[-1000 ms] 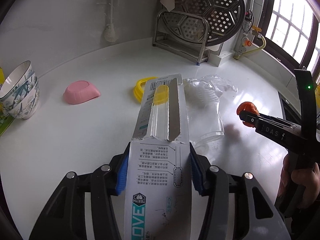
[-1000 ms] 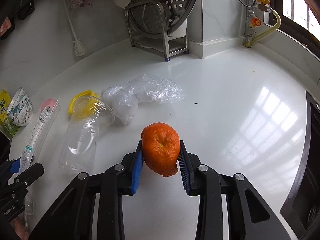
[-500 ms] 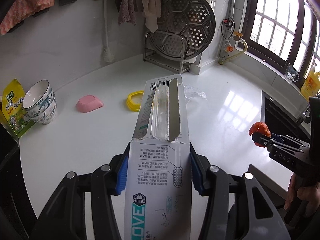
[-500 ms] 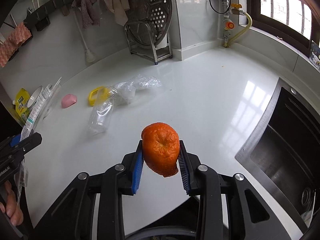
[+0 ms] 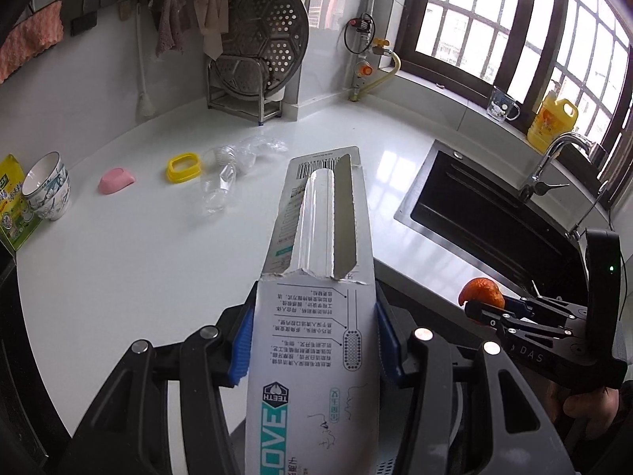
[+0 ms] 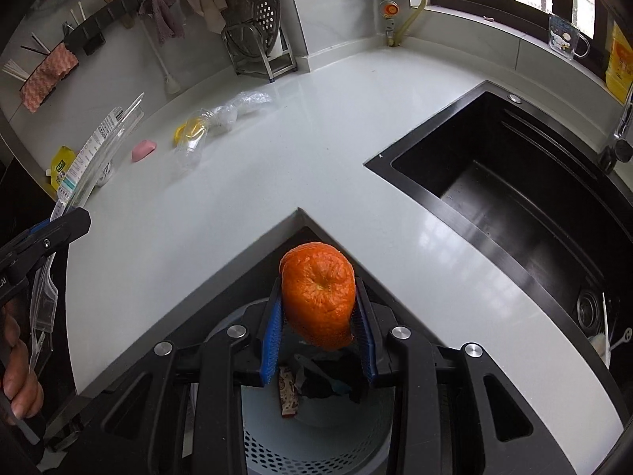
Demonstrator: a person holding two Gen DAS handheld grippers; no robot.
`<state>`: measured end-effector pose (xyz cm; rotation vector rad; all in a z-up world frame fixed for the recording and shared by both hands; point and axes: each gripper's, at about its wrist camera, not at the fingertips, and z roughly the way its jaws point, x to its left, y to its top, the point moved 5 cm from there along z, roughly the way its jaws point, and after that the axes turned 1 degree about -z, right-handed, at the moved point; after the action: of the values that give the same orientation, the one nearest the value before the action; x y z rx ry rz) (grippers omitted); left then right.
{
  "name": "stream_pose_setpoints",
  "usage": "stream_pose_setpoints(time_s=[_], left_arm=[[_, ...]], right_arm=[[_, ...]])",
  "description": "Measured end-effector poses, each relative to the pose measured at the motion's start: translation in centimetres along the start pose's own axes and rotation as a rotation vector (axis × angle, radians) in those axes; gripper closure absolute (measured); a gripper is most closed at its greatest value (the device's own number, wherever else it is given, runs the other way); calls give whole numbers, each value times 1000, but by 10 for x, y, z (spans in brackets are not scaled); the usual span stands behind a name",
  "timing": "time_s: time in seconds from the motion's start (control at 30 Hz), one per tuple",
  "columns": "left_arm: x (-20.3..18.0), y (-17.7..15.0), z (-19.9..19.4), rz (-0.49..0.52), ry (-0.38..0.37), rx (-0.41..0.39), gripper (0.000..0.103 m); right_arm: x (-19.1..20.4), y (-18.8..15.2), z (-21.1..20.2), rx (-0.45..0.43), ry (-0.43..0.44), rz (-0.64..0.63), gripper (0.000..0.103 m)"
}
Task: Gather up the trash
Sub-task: 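Carry the toothbrush box with the left tool while the right tool carries the orange to the bin, then open the left tool over the bin while the right tool releases the orange inside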
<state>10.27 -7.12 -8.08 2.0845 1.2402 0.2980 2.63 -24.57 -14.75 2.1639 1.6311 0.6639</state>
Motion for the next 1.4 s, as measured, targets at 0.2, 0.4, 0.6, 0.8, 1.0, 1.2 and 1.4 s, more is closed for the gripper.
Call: stream_pose_setpoints(time_s=[0.2, 0.4, 0.6, 0.8, 1.0, 1.2, 1.4], left_arm=[[-38, -42, 15, 19, -29, 76, 53], [-60, -84, 35, 53, -30, 140, 53], [-61, -112, 51, 11, -29, 217, 52], [-56, -117, 47, 13, -4, 225, 51], [-51, -108, 37, 4, 24, 189, 33], [-42, -102, 29, -21, 50, 177, 29], [-42, -94, 17, -22, 59, 155, 28]], right_arm=[[-15, -44, -1, 57, 15, -2, 71], [-17, -72, 11, 104, 40, -20, 71], [-21, -94, 27, 165, 52, -23, 71], [-14, -94, 30, 160, 75, -35, 71], [-7, -82, 22, 116, 78, -49, 52], [-8, -81, 12, 105, 79, -46, 49], [-8, -84, 7, 111, 87, -37, 49]])
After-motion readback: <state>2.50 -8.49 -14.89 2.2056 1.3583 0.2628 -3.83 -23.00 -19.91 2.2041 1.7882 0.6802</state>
